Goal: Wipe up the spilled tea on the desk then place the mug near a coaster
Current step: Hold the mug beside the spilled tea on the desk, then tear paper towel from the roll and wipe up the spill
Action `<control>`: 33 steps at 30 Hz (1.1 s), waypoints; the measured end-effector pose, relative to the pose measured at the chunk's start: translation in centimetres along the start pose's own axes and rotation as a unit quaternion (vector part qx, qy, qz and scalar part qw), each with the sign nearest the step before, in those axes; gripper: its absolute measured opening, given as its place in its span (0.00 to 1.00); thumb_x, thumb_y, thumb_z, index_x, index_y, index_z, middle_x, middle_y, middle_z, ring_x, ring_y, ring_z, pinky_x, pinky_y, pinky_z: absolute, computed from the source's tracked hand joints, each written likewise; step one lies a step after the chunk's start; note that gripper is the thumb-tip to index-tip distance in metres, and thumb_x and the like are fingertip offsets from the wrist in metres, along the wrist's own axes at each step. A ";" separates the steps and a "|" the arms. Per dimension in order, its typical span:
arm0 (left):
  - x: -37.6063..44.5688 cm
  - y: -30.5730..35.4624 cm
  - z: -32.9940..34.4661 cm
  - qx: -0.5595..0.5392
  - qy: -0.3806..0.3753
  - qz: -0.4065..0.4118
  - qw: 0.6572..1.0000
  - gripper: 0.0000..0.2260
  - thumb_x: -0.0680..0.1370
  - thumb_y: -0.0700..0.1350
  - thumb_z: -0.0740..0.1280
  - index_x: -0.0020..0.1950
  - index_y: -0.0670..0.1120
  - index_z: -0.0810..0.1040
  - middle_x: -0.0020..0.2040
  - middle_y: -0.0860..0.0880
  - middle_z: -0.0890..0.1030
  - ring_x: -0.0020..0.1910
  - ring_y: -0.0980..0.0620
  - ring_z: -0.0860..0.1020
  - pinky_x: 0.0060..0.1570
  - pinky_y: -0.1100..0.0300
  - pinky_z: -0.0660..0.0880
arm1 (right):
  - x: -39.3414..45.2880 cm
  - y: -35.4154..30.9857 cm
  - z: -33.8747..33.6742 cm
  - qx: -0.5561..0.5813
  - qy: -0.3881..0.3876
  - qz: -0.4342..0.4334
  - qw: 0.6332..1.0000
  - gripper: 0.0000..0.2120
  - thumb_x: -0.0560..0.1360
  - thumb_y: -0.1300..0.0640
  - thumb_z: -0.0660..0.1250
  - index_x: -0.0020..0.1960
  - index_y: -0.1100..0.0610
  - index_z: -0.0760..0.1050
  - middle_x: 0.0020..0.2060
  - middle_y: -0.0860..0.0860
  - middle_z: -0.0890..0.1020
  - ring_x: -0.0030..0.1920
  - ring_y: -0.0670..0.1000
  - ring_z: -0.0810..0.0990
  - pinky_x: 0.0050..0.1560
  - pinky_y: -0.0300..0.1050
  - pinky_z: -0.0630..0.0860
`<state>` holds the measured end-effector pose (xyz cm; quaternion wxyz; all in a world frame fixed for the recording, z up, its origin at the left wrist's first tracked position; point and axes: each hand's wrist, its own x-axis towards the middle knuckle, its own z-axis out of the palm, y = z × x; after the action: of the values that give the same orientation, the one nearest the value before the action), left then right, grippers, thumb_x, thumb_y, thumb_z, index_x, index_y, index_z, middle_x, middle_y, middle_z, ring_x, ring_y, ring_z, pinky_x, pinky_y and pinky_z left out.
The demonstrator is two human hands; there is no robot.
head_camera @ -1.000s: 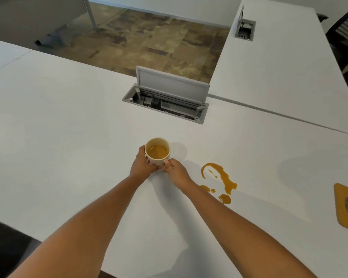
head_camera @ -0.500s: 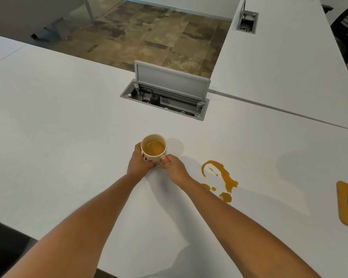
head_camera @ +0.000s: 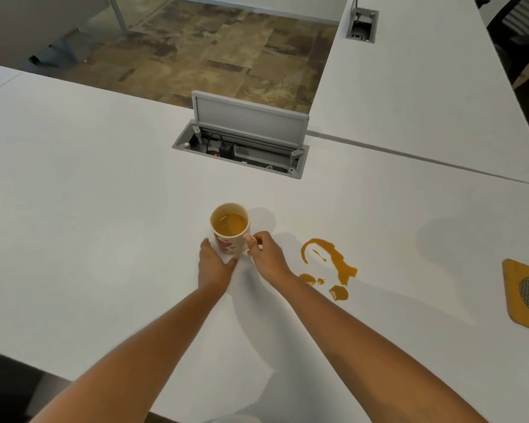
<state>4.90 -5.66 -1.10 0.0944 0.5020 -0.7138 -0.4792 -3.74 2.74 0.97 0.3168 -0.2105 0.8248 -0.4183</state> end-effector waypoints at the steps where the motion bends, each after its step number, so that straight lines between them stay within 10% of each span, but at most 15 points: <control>1: -0.9 -0.4 0.3 0.021 0.010 -0.014 1.000 0.32 0.72 0.46 0.70 0.70 0.42 0.58 0.69 0.42 0.67 0.66 0.41 0.68 0.62 0.49 0.68 | -0.3 0.3 -0.1 0.014 0.012 0.011 1.000 0.16 0.79 0.46 0.54 0.57 0.58 0.68 0.54 0.54 0.77 0.50 0.51 0.76 0.49 0.41 0.72; 10: -7.4 1.0 4.3 0.084 -0.013 0.088 0.993 0.13 0.76 0.42 0.64 0.59 0.42 0.68 0.58 0.44 0.74 0.56 0.47 0.73 0.54 0.60 0.69 | -4.0 4.1 -4.1 0.061 0.101 0.095 0.989 0.17 0.79 0.46 0.54 0.59 0.57 0.65 0.58 0.53 0.76 0.58 0.55 0.78 0.58 0.48 0.74; 20: -12.2 7.5 10.3 0.053 -0.147 0.276 0.948 0.03 0.77 0.39 0.60 0.50 0.44 0.71 0.49 0.48 0.76 0.47 0.54 0.74 0.43 0.70 0.67 | -10.9 8.1 -11.9 0.101 0.215 0.117 0.964 0.07 0.79 0.52 0.57 0.57 0.51 0.65 0.48 0.43 0.74 0.43 0.44 0.80 0.37 0.29 0.74; 25: -15.9 10.5 14.3 0.070 -0.222 0.386 0.893 0.04 0.77 0.40 0.60 0.49 0.44 0.74 0.47 0.48 0.77 0.47 0.54 0.73 0.46 0.68 0.66 | -14.0 9.8 -16.2 0.137 0.279 0.128 0.942 0.10 0.79 0.55 0.58 0.60 0.52 0.65 0.52 0.47 0.74 0.54 0.52 0.78 0.56 0.48 0.76; 33: -21.2 14.4 20.6 0.052 -0.295 0.434 0.850 0.07 0.79 0.43 0.59 0.52 0.45 0.75 0.50 0.48 0.78 0.50 0.52 0.75 0.49 0.64 0.68 | -19.3 10.8 -22.5 0.135 0.395 0.145 0.897 0.11 0.78 0.50 0.61 0.56 0.53 0.67 0.54 0.48 0.75 0.56 0.51 0.77 0.52 0.44 0.77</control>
<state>-6.67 24.09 6.63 0.0513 -0.0198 -0.8770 -0.4773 -6.64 33.19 8.90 0.0474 0.1389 0.8392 -0.5237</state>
